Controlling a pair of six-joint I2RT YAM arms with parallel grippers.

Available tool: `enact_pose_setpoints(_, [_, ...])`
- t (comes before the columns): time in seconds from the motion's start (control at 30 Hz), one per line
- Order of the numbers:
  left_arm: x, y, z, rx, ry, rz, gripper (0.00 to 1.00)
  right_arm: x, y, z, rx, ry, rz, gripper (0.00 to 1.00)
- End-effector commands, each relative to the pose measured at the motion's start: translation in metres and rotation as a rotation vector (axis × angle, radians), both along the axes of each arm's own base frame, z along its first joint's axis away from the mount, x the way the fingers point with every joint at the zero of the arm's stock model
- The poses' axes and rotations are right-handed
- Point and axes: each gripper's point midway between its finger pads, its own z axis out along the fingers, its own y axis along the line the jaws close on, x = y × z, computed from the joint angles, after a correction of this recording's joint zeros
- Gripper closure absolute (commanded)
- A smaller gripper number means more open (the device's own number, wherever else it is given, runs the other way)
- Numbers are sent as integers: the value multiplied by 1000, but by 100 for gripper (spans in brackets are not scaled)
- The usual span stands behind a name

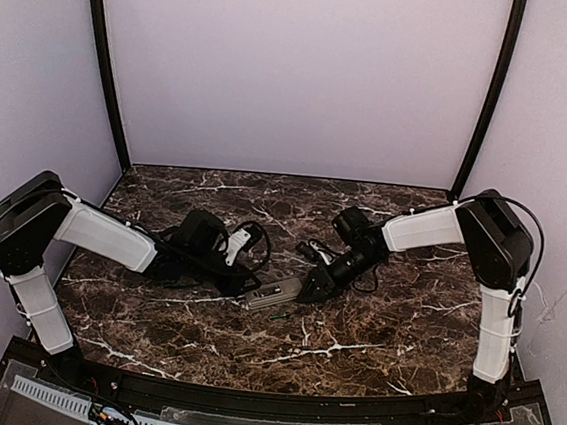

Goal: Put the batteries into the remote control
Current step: Adjust the remote control without the battery cover at the center of the board.

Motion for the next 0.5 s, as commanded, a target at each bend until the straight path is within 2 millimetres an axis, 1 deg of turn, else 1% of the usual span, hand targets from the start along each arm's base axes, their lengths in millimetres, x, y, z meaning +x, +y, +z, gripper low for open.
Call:
enact_pose_setpoints(0.0, [-8,7,-11,9,42,-2,60,13,10,5,35,-27,3,70])
enact_pose_setpoints(0.47, [-20,10,-14,-36,74,-3,64,39,16,11,68,-50,6,70])
